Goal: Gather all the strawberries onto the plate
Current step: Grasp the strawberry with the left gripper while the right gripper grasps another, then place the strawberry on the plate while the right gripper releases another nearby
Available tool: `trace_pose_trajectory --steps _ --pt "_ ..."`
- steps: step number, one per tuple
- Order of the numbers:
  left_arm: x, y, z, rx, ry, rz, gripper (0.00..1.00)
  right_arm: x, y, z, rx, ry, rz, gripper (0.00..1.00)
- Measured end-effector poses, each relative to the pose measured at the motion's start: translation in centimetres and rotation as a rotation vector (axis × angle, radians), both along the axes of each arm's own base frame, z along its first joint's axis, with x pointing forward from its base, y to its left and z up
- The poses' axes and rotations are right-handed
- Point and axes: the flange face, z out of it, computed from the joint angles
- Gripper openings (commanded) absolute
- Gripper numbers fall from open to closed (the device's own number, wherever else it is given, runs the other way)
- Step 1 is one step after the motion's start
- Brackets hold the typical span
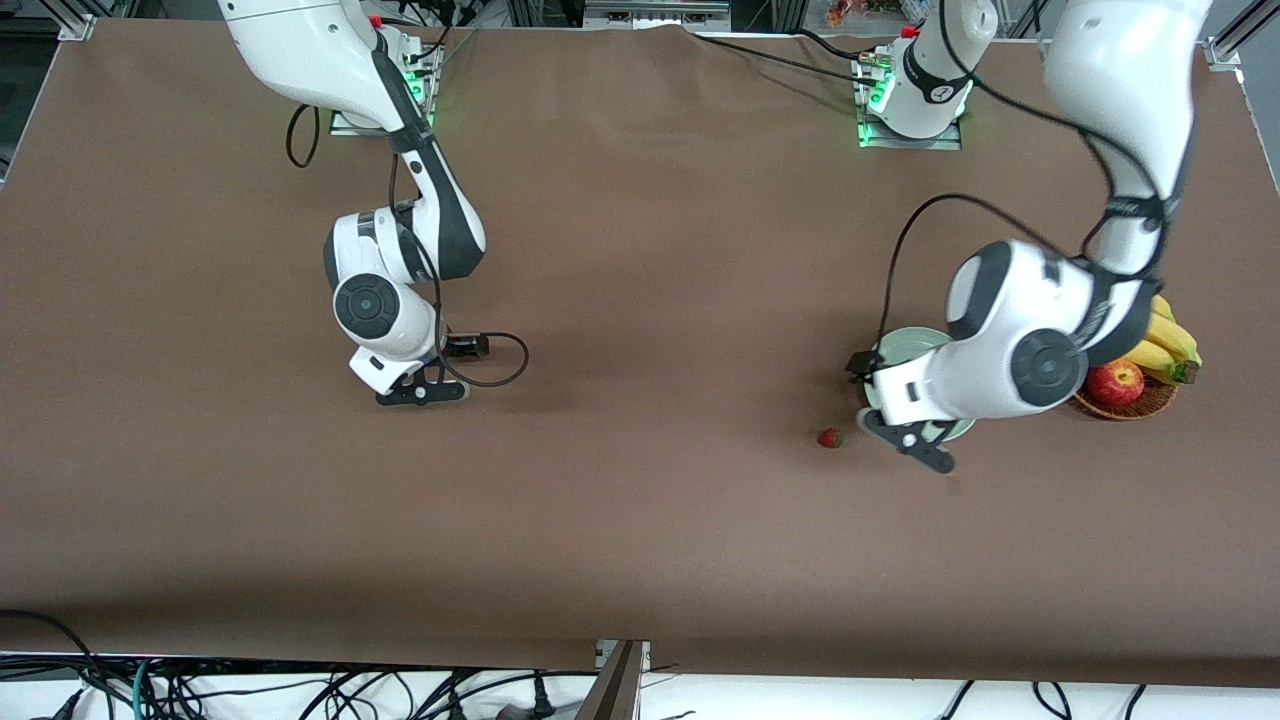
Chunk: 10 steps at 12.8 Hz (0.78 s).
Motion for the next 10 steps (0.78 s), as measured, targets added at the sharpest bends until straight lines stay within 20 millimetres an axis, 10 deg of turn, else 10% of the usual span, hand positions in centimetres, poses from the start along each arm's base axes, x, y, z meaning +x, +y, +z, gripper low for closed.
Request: trace_pose_trajectory --steps 4,7,8,10 --pt "-0.2 -4.7 -6.1 0.082 -0.109 -0.194 1.0 -1.2 -2.1 -1.9 0.001 -0.022 0.057 0.9" --pt "0.4 -3.7 -9.0 0.043 -0.167 -0.289 1.0 -1.6 -3.2 -2.8 -0.004 -0.029 0.067 0.61" --pt "0.5 -3.3 -9.7 0.036 -0.171 -0.303 0.93 -1.6 -3.2 -2.7 -0.003 -0.031 0.068 0.49" --pt "0.4 -2.7 -10.9 0.031 -0.164 -0.316 0.38 -1.6 -3.2 -2.7 -0.002 -0.031 0.068 0.41"
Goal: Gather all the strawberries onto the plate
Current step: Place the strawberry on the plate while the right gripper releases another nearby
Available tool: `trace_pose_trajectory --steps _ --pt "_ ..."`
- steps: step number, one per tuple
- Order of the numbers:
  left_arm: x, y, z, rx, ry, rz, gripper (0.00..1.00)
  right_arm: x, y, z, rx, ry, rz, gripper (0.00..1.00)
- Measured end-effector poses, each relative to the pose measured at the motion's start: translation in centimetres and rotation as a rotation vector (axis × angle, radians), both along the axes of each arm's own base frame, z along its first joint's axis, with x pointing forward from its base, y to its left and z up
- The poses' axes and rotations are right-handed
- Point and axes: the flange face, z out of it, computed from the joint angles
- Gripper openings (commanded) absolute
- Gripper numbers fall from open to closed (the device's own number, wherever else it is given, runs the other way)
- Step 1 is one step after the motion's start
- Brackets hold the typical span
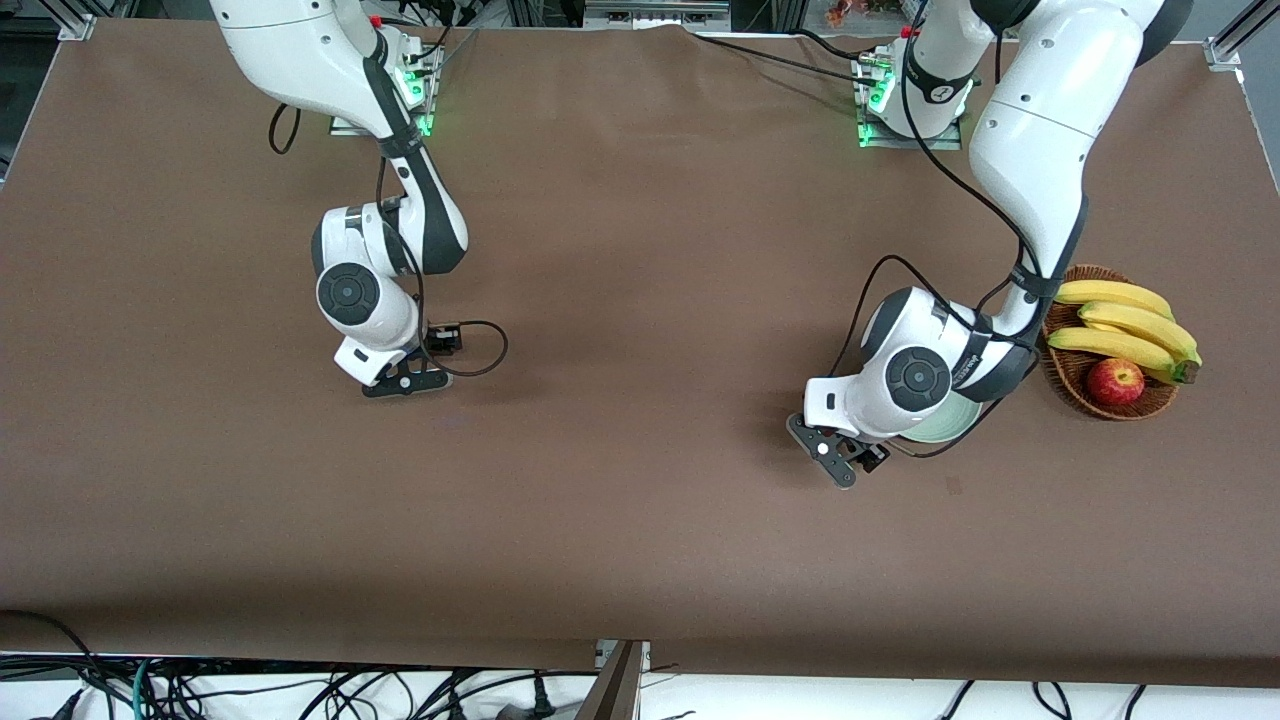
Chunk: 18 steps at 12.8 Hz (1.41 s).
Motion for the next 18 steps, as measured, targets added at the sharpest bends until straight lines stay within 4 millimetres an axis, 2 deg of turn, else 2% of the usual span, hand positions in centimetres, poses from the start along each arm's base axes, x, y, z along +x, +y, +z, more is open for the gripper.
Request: trace_pose_trajectory --steps 1,2,5,8,10,11,13,15,16,18 --pt "0.0 0.3 -0.4 -0.001 0.004 -0.013 0.15 -0.1 0.0 -0.1 -0.001 0.002 -0.001 0.4" --pt "0.0 0.6 -0.5 -0.002 0.005 -0.035 0.01 -0.1 -0.1 -0.1 -0.001 0.004 -0.001 0.37" --pt "0.2 1.0 -0.5 -0.006 0.003 -0.108 0.0 -0.3 -0.2 -0.3 -0.003 0.009 -0.002 0.23" --pt "0.4 1.0 0.1 -0.008 -0.006 -0.118 0.0 -0.1 0.1 0.7 0.007 0.004 -0.002 0.22" --pt "0.7 1.1 1.6 -0.001 -0.009 -0.116 0.0 0.7 1.1 2.7 0.029 0.015 -0.026 0.22" --pt "0.8 1.2 3.0 0.011 0.004 -0.115 0.0 1.6 2.2 4.3 0.055 0.018 -0.059 0.22" --pt "0.6 2.3 7.2 0.054 0.056 -0.103 0.0 3.1 5.4 7.1 0.126 0.017 -0.132 0.22" --pt "0.0 5.7 10.8 0.102 0.138 -0.059 0.0 4.0 9.8 8.0 0.207 0.018 -0.214 0.22" --pt "-0.4 7.6 11.5 0.119 0.178 -0.035 0.0 4.1 12.3 7.7 0.24 0.029 -0.267 0.22" --pt "-1.1 11.8 10.2 0.131 0.239 0.021 0.02 3.7 18.6 6.8 0.293 0.064 -0.394 0.23"
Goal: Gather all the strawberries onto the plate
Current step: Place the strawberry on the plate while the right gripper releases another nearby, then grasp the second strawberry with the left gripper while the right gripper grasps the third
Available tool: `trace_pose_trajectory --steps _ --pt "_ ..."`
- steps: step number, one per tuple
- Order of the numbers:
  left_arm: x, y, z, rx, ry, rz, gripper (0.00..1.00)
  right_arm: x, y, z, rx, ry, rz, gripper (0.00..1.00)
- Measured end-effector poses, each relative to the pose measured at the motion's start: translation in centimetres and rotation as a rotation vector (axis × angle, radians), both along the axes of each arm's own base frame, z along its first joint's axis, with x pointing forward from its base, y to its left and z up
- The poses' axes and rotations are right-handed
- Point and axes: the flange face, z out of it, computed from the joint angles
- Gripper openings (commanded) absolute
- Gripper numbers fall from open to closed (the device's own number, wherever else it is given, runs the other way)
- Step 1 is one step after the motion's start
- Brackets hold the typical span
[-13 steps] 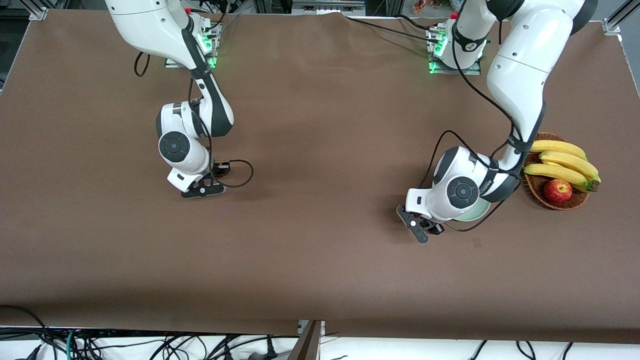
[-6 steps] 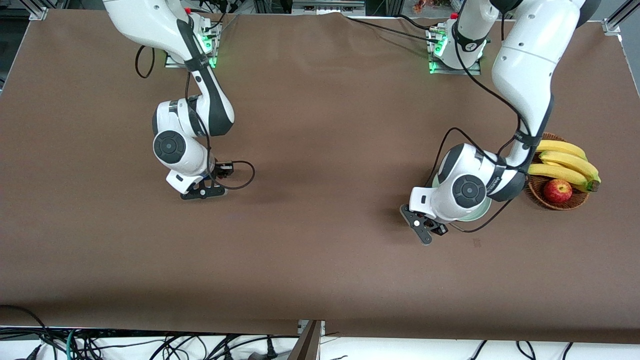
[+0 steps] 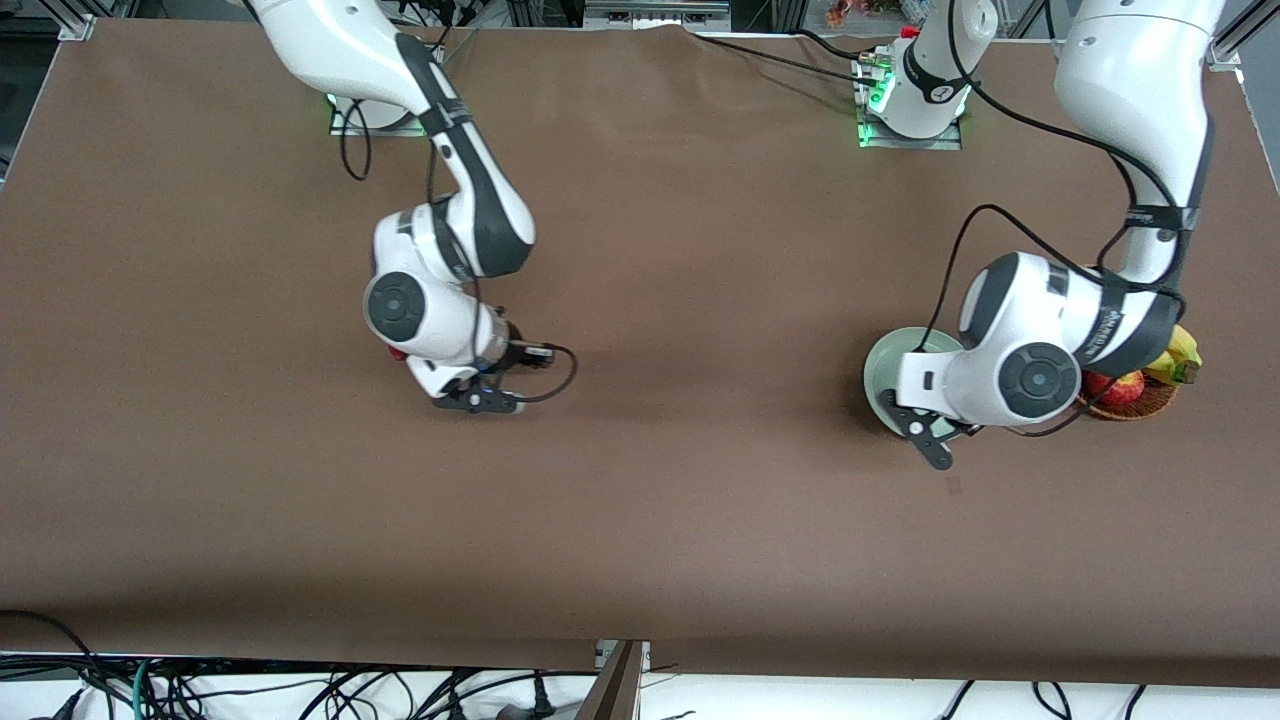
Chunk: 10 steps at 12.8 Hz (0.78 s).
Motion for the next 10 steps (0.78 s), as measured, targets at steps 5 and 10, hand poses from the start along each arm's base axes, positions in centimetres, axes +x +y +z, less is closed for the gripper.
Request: trace_pose_trajectory --steps 5,10 --pt "-2.5 4.6 -7.1 -0.026 -0.058 0.022 0.98 -5.6 17.6 -2.3 0.155 -0.052 -0.334 0.78" --pt "-2.5 5.0 -5.9 -0.024 -0.085 0.024 1.0 -9.1 23.2 -2.4 0.198 -0.041 -0.466 0.94"
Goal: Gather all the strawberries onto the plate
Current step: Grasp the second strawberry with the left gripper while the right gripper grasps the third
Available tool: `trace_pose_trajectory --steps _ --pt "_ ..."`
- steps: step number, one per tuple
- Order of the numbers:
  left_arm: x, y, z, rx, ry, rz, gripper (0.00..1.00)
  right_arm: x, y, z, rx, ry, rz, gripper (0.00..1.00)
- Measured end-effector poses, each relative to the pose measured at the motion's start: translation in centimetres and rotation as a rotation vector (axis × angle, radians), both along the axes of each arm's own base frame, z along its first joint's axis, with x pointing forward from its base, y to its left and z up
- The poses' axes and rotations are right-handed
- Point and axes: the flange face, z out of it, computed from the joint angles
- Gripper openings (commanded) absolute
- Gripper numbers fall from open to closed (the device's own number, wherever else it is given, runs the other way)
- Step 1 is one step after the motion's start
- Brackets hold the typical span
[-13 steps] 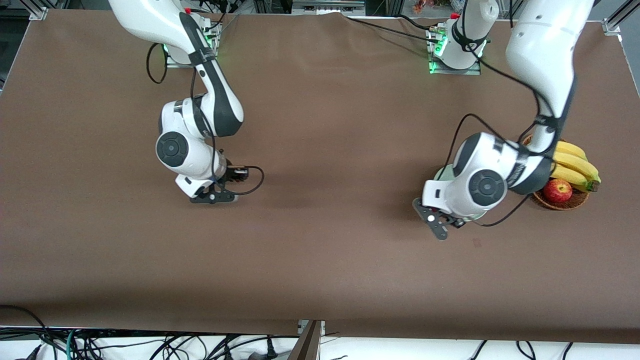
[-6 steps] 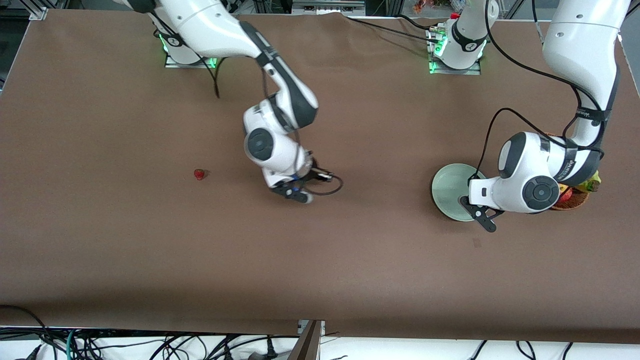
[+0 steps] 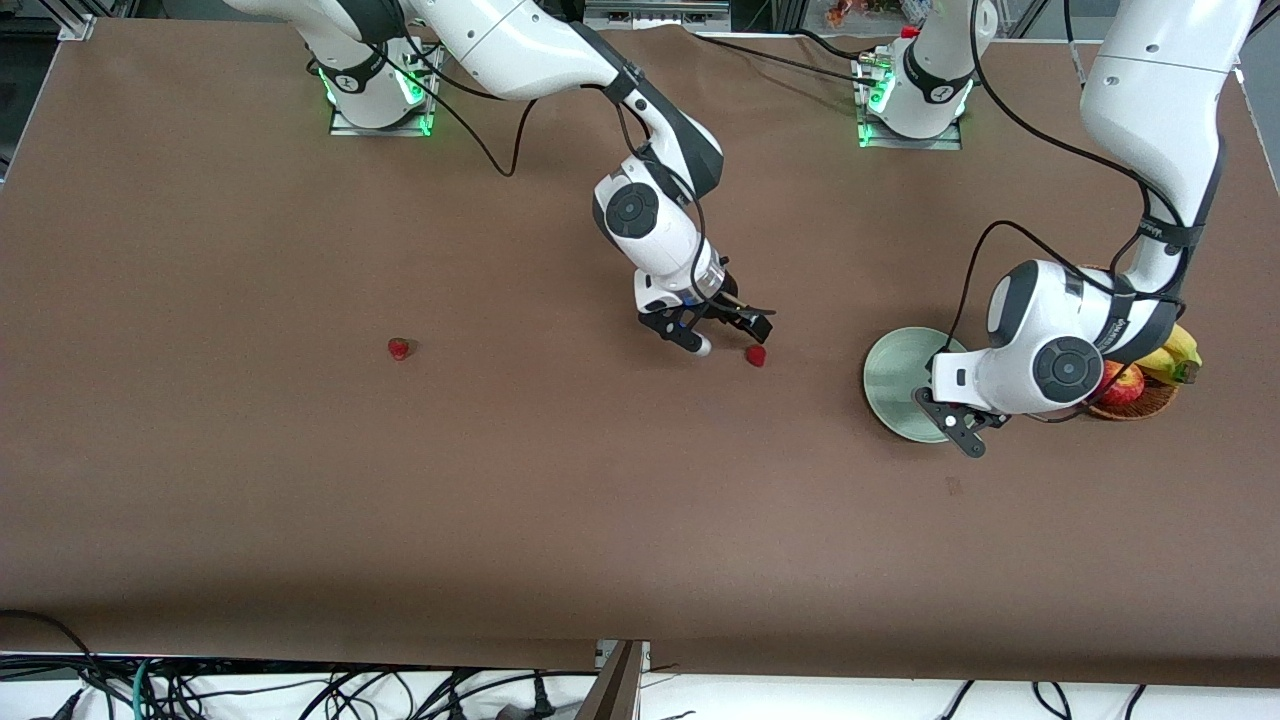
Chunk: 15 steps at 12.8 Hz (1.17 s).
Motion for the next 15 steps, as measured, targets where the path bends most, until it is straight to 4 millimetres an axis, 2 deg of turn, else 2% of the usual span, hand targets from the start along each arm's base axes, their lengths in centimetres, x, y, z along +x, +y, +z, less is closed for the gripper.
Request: trace_pose_trajectory --steps 2,3,5,6,7,9,10,12,15 --pt "0.3 -0.6 4.2 0.012 -0.021 -0.008 1.0 3.3 -3.2 1.4 -0.076 0.048 0.054 0.94" --pt "0.2 -1.9 6.8 0.014 -0.038 -0.017 1.0 5.0 -5.6 2.4 -0.121 0.073 0.12 0.94" --pt "-0.9 -5.9 11.2 0.032 -0.064 0.048 1.0 8.1 -11.2 5.4 -0.223 0.104 0.28 0.94" --pt "-1.6 -8.3 12.0 0.043 -0.068 0.115 1.0 9.1 -14.1 6.9 -0.273 0.123 0.359 0.94" --pt "-2.4 -10.8 12.0 0.052 -0.069 0.195 1.0 9.9 -16.8 8.2 -0.31 0.144 0.433 0.94" --pt "-3.9 -15.8 10.0 0.064 -0.063 0.34 1.0 11.2 -22.2 10.1 -0.388 0.166 0.561 0.94" --pt "-4.2 -17.8 8.3 0.051 -0.071 0.386 1.0 11.7 -25.1 10.1 -0.443 0.169 0.625 0.94" --pt "-4.4 -19.9 4.0 -0.006 -0.083 0.425 1.0 11.7 -31.2 8.4 -0.54 0.183 0.732 0.94" --pt "-4.4 -21.0 -0.9 -0.077 -0.084 0.431 1.0 10.7 -39.7 4.1 -0.555 0.146 0.838 0.94"
